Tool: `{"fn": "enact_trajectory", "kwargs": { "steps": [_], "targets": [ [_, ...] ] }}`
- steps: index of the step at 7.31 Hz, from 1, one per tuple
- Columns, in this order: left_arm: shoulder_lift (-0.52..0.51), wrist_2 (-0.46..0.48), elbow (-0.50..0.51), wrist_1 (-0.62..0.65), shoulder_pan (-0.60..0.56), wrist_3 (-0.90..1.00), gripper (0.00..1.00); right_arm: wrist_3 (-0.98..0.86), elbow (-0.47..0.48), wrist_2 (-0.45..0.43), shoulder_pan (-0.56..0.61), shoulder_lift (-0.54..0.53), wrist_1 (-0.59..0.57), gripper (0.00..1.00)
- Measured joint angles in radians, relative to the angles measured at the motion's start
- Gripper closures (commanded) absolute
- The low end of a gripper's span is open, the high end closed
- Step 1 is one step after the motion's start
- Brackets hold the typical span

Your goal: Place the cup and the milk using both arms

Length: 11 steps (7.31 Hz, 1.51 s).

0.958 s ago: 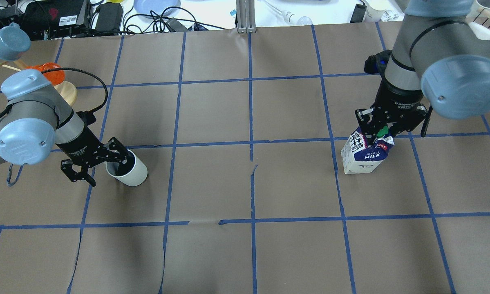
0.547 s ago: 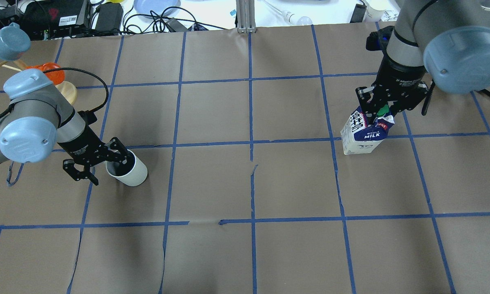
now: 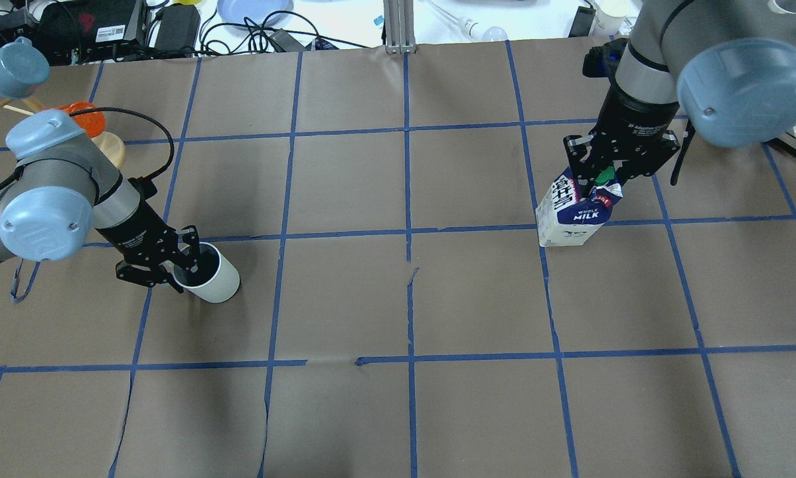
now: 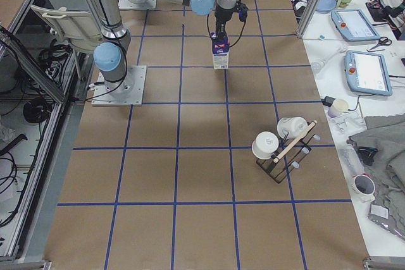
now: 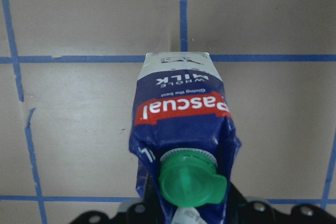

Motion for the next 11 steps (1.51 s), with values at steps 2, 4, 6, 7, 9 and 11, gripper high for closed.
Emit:
{"fn": "enact_trajectory", "kwargs": {
  "steps": [2,4,6,7,9,11],
  "targets": [
    [-0.002,-0.033,0.085,-0.007,-0.018,-0.104,1.0,0.116,0.0,0.009,0.107,0.026,-0.047,0.67],
    [-0.023,-0.071,0.194,-0.011,-0.082,-0.264,1.0,0.208,-0.004,0.005,0.177,0.051,-0.089,0.67],
    [-0.072,-0.095,0.291,-0.01,-0.175,-0.424,1.0,0.225,-0.025,0.0,0.19,0.062,-0.099,0.67],
    [-0.105,-0.098,0.337,-0.008,-0.224,-0.495,1.0,0.226,-0.033,-0.002,0.191,0.065,-0.1,0.67],
    [-0.178,-0.112,0.413,-0.001,-0.324,-0.638,1.0,0.226,-0.038,-0.004,0.192,0.068,-0.1,0.67],
    [-0.232,-0.165,0.434,0.036,-0.411,-0.765,1.0,0.225,-0.039,-0.004,0.192,0.069,-0.1,0.67]
  ]
}}
